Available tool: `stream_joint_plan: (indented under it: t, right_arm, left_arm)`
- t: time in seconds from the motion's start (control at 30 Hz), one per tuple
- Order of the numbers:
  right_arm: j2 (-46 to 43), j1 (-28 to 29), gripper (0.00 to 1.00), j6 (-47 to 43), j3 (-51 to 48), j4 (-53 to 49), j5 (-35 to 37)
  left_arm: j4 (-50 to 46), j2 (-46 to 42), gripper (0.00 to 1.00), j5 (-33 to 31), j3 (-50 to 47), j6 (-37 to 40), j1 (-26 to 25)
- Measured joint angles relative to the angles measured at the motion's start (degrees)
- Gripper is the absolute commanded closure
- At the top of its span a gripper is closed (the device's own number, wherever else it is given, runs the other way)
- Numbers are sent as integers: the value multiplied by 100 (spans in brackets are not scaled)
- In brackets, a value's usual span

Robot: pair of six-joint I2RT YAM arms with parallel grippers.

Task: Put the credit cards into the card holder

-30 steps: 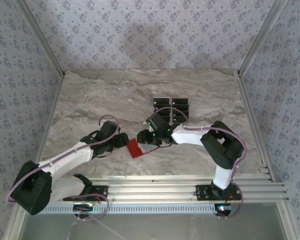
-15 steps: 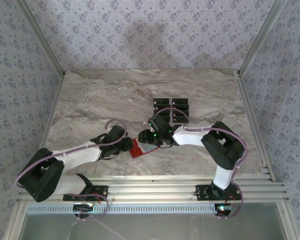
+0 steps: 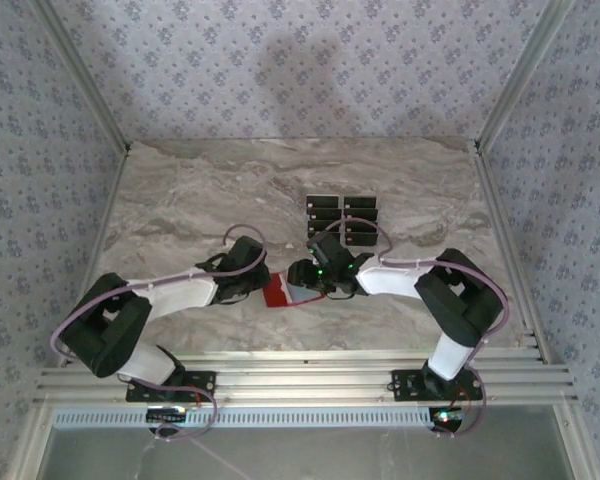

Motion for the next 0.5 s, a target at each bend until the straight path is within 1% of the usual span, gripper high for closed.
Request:
stream_joint_plan:
  t: [0.33, 0.43, 0.5]
  right_arm:
    - [-245, 52, 44, 205, -210, -22, 157]
    - [-313, 52, 43, 181, -208, -173, 210]
    - [-358, 52, 42, 131, -199, -297, 247]
  left_arm:
    - [90, 769, 93, 367, 684, 468, 348]
    - [94, 850, 88, 396, 815, 592, 444]
    - [94, 841, 80, 409, 846, 654, 483]
